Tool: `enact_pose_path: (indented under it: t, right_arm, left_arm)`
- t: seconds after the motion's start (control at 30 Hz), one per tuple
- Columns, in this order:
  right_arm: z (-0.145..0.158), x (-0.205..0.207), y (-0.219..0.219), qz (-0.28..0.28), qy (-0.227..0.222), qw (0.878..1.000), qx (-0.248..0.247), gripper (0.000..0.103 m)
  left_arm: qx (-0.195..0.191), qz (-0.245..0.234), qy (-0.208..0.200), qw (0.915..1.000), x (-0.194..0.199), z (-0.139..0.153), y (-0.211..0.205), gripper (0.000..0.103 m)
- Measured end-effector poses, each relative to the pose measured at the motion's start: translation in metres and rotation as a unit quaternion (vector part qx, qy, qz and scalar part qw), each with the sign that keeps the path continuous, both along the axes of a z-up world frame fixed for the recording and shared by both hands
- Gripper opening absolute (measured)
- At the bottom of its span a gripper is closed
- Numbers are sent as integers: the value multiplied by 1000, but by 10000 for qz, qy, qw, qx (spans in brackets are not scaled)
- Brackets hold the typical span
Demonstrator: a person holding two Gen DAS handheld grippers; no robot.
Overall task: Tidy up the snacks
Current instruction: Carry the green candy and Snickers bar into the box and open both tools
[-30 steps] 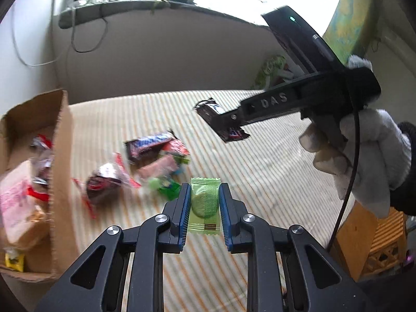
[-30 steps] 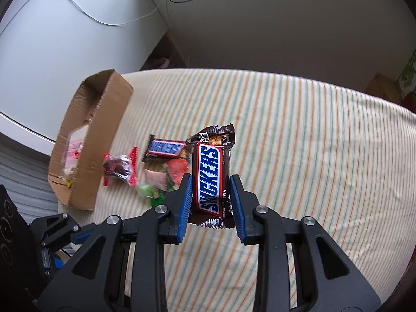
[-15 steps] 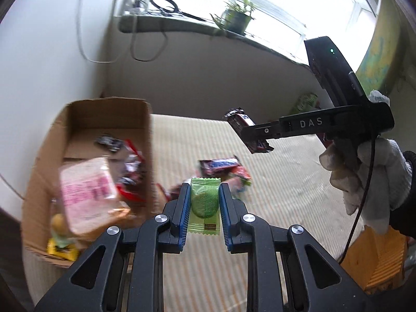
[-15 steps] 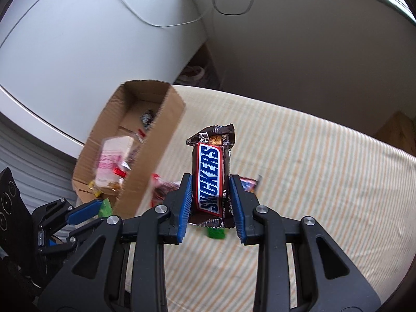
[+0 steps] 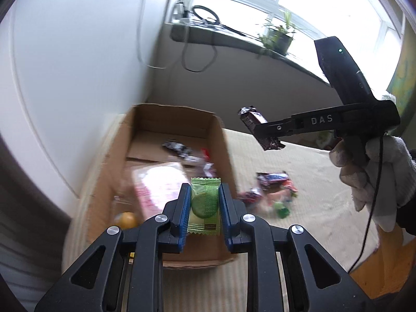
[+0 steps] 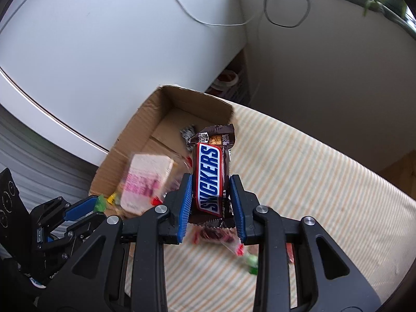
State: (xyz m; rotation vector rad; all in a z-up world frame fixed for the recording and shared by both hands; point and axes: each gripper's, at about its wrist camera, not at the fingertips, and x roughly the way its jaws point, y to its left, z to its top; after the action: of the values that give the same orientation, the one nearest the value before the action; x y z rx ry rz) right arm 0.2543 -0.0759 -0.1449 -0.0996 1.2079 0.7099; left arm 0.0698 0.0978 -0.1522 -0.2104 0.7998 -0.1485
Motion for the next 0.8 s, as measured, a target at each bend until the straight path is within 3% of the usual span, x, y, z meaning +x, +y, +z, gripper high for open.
enact_pose_path:
  t: [0.33,0.8]
  right_arm:
    - [-17,16,48,218,73,9996,-150,30]
    - [-32,21,80,370,179,9988,-265,30]
  left_arm:
    - [188,435,177,9987,11,-13,36,20]
    - [165,517,315,9980,20,-20,40,21]
